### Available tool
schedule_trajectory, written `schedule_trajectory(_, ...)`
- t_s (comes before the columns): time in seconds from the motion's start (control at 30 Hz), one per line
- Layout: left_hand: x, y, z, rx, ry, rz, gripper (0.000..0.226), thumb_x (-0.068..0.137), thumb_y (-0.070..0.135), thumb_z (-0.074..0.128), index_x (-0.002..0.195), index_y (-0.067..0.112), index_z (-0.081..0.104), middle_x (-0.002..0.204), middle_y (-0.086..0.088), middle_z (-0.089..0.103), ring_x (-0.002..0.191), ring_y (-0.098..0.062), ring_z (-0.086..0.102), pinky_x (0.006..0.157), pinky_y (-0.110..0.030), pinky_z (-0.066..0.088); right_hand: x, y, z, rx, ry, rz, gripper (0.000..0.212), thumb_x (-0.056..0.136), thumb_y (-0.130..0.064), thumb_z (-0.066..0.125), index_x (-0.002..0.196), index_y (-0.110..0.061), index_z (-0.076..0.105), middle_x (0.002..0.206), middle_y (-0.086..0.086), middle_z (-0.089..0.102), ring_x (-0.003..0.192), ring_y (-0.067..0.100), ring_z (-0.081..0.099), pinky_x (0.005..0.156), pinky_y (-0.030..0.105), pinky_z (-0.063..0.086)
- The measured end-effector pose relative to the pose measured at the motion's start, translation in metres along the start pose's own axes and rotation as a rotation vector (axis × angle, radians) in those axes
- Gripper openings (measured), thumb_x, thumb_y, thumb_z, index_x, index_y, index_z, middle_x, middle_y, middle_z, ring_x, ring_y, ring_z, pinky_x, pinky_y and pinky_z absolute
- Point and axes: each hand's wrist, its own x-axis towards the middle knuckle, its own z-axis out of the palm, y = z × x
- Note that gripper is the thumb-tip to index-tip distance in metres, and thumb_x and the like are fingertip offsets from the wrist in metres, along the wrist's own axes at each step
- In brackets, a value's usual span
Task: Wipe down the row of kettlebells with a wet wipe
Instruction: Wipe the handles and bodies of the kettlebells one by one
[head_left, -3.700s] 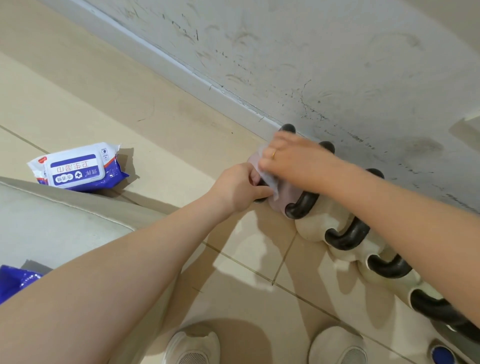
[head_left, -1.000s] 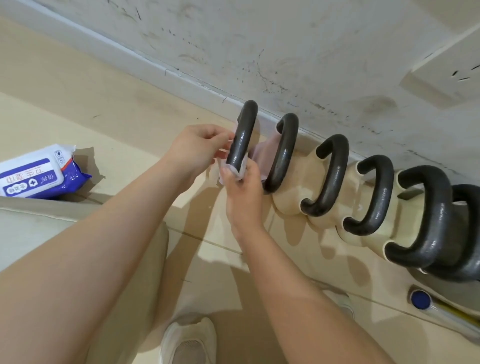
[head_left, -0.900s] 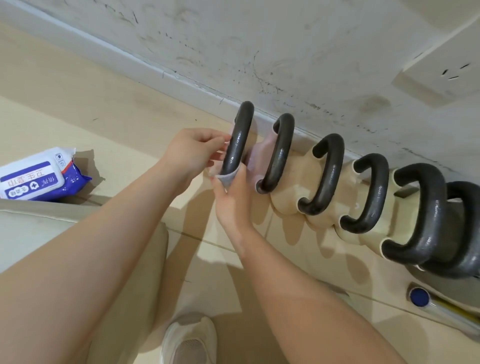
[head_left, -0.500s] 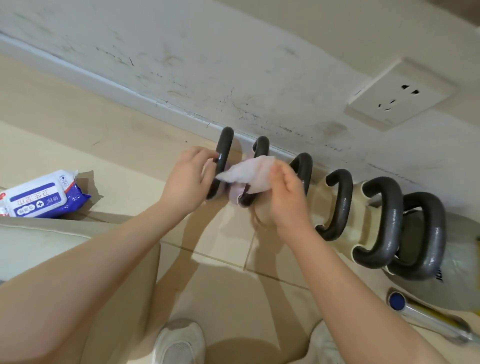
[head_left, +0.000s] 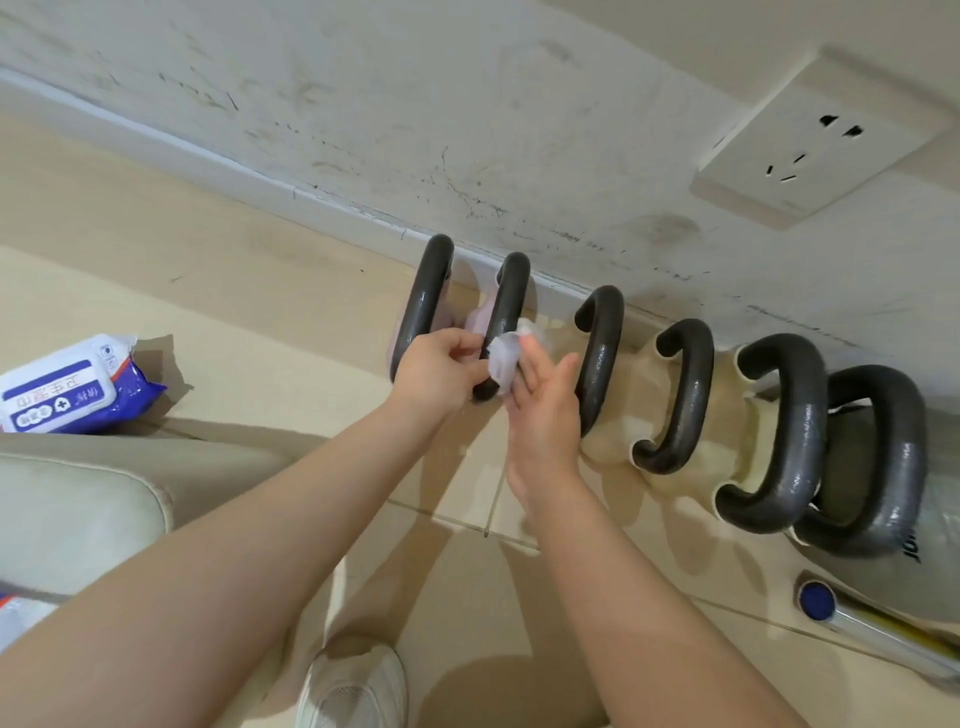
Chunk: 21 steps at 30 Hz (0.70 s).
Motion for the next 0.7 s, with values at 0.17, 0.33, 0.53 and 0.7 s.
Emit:
schedule_trajectory(0.17, -0.006, -0.004, 0.002, -0.007, 0.013, 0.045, 0.025, 0.085, 0.000, 0.056, 0.102, 0.012, 0.069, 0.099, -0.009, 0.072, 0.096, -0.024, 0.067, 0.093, -0.039, 0.052, 0.024, -0.001, 0.023, -0.102, 0.214, -0.042, 0.034, 0.100, -0.016, 0.036, 0.128, -0.022, 0.053, 0.111, -0.007, 0.064, 0.087, -0.004, 0.062, 0.067, 0.010, 0.049)
schedule_trajectory(0.33, 0.000, -0.012, 0.001, -0.003, 0.015, 0.078, 0.026, 0.085, 0.003, 0.058, 0.104, 0.015, 0.070, 0.082, -0.001, 0.063, 0.077, -0.017, 0.059, 0.085, -0.037, 0.054, -0.004, 0.024, 0.016, -0.294, 0.119, -0.233, 0.042, 0.100, -0.011, 0.033, 0.139, -0.025, 0.040, 0.131, -0.022, 0.041, 0.119, -0.007, 0.040, 0.097, 0.004, 0.029)
schedule_trajectory(0.53, -0.006, -0.016, -0.007, 0.045, 0.030, 0.110, 0.035, 0.090, 0.009, 0.049, 0.123, 0.013, 0.061, 0.101, -0.004, 0.072, 0.102, -0.023, 0.066, 0.096, -0.039, 0.050, 0.047, 0.008, 0.012, -1.013, -0.131, -0.594, 0.033, 0.092, -0.002, 0.035, 0.112, -0.004, 0.062, 0.146, 0.014, 0.039, 0.141, 0.032, 0.019, 0.111, 0.021, 0.017)
schedule_trajectory(0.7, -0.014, -0.029, -0.021, 0.108, 0.116, 0.057, 0.029, 0.084, 0.014, 0.053, 0.112, 0.016, 0.063, 0.101, -0.008, 0.071, 0.101, -0.025, 0.064, 0.097, -0.040, 0.048, 0.028, 0.014, -0.026, -1.892, -0.457, -1.194, 0.039, 0.084, -0.011, 0.030, 0.098, -0.006, 0.066, 0.109, 0.014, 0.067, 0.119, 0.033, 0.053, 0.108, 0.046, 0.023)
